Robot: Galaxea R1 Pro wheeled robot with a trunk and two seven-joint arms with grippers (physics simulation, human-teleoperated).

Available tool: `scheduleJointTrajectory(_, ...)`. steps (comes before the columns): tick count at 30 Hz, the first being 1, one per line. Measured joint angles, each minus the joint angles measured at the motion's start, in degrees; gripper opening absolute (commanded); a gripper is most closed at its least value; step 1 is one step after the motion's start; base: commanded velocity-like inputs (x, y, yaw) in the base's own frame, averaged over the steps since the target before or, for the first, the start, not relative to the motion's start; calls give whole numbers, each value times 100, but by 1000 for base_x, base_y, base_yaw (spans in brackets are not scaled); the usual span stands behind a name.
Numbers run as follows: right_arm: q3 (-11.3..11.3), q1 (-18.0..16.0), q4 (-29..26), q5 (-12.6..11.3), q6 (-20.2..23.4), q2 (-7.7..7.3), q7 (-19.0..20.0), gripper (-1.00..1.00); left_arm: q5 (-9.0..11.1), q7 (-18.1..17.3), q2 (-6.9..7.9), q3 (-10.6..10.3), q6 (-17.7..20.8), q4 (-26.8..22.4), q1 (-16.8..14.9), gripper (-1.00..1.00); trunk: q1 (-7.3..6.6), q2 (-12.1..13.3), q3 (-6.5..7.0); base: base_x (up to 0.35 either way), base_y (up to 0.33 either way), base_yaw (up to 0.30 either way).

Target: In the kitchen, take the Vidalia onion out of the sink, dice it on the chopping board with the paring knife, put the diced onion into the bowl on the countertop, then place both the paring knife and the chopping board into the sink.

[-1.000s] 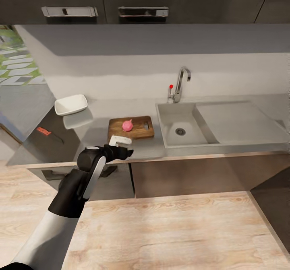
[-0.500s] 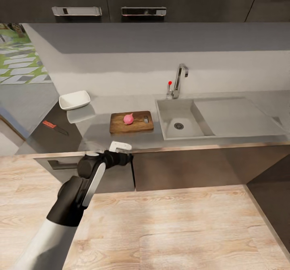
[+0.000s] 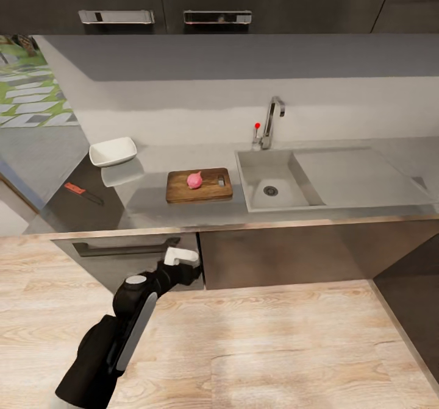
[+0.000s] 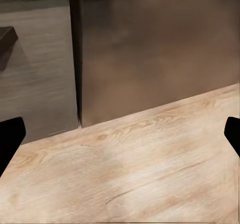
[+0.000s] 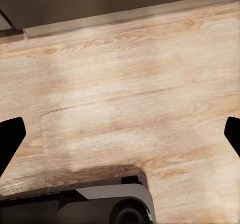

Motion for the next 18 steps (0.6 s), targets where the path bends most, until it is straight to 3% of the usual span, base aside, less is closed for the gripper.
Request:
scheduleJointTrajectory(3,-2,0,28,1,0,1,0,100,-2,-2,20,1,-90,0,163,100,0,0,0,0,0,0)
scheduleJointTrajectory(7,-6,0,67,1,0,2,0,100,-7,-35,196,8,-269,-7,447,100,0,0,0,0,0,0)
scheduleJointTrajectory(13,-11,0,84,1,0,1,0,100,-11,-84,465,8,-1434,-8,1115,100,0,0,0,0,0,0)
scheduleJointTrajectory(14,-11,0,85,1,0,2,1,100,-14,-96,534,9,-1698,-7,1369,100,0,0,0,0,0,0)
scheduleJointTrajectory(18,-11,0,85,1,0,0,0,100,-20,-100,591,1,-2451,-7,1830,100,0,0,0,0,0,0)
